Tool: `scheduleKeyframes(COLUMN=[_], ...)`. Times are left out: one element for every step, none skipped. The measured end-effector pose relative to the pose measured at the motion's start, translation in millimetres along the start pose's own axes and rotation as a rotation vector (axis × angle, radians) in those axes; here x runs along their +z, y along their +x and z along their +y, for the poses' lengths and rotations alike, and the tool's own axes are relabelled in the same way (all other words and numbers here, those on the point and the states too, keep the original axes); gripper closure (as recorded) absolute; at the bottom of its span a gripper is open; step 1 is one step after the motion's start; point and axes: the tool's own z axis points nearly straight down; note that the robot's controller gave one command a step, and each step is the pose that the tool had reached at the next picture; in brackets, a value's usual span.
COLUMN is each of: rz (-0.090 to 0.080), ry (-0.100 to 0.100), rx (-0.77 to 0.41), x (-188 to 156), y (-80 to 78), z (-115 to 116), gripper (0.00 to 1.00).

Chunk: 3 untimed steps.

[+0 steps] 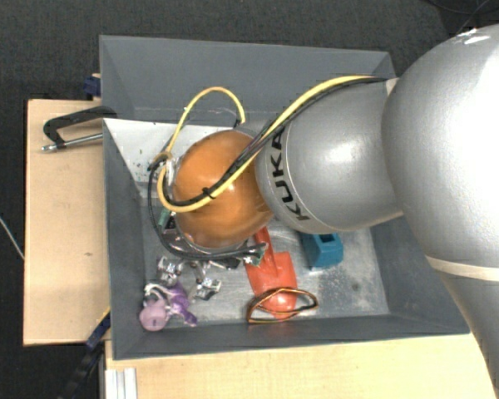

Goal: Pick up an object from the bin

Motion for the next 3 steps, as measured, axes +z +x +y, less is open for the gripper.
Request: scheduleKeyframes(rz=[0.002,-0.008,-0.011], ry=[-0.004,0.001,0.003], rx=[0.002,0.002,0.002], x=[-20.5,-39.2,-53.6], y=[1.2,-1.6,-2.2], z=[1.3,0.3,0.6], gripper=[1.0,1.0,1.0])
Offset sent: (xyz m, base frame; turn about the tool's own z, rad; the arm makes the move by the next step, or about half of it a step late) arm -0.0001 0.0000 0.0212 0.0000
